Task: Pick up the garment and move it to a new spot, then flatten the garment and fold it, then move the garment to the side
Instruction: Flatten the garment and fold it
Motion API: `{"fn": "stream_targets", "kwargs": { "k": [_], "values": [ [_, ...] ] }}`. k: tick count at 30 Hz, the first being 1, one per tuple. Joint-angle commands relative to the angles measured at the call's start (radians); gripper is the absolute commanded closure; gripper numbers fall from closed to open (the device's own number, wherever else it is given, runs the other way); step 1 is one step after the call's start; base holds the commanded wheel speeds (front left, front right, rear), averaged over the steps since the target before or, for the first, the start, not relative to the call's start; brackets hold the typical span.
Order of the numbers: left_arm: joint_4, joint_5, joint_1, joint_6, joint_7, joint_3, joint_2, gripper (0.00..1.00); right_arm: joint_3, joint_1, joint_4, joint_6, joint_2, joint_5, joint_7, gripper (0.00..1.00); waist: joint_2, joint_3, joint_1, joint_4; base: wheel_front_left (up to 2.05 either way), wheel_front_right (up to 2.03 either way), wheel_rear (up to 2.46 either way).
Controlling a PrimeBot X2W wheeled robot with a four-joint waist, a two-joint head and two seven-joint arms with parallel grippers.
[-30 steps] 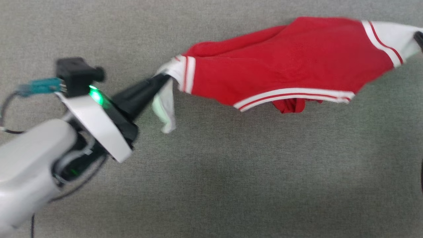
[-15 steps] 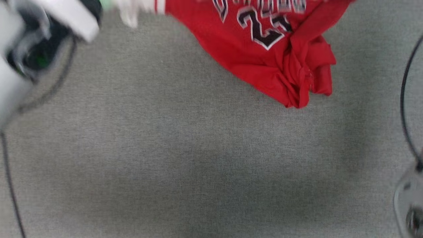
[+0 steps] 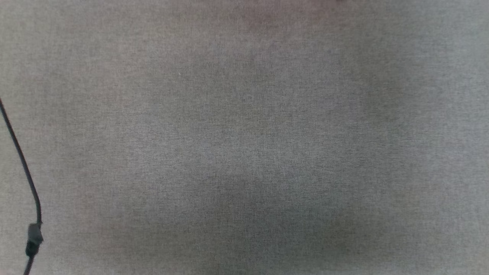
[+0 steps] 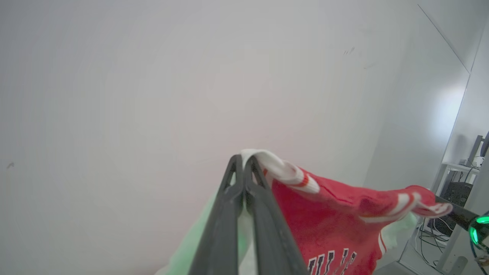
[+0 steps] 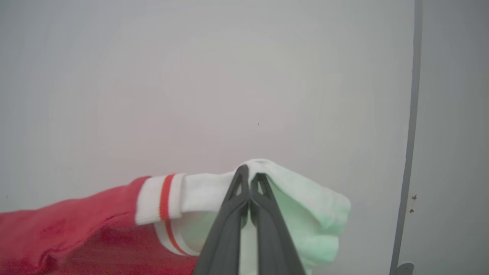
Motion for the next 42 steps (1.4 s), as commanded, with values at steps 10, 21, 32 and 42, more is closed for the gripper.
{"fn": "stream_targets", "kwargs": {
  "k": [10,21,32,42],
  "values": [
    [-0.188,-0.082,0.355,0.003,0.018,-0.139,0.087,1.00,0.152,0.248,0.086,-0.001,-0.098,0.088,0.008,1.00,0.0000,-0.079,-0.0001,-0.006,0.00,0.00,0.00],
    [-0.481,-0.191,0.879,0.003,-0.015,-0.231,0.214,1.00,0.277,0.982,-0.342,-0.001,-0.247,0.395,0.252,1.00,0.0000,-0.145,-0.0001,0.014,0.00,0.00,0.00],
    [-0.691,-0.163,1.134,0.003,-0.022,-0.275,0.358,1.00,0.093,1.601,-0.917,-0.001,-0.169,0.449,0.530,1.00,0.0000,-0.177,-0.0001,0.032,0.00,0.00,0.00],
    [-0.796,-0.098,1.339,0.003,-0.024,-0.207,0.476,1.00,0.023,1.836,-1.155,-0.001,-0.052,0.428,0.622,1.00,0.0000,-0.164,-0.0001,0.024,0.00,0.00,0.00]
  ]
}}
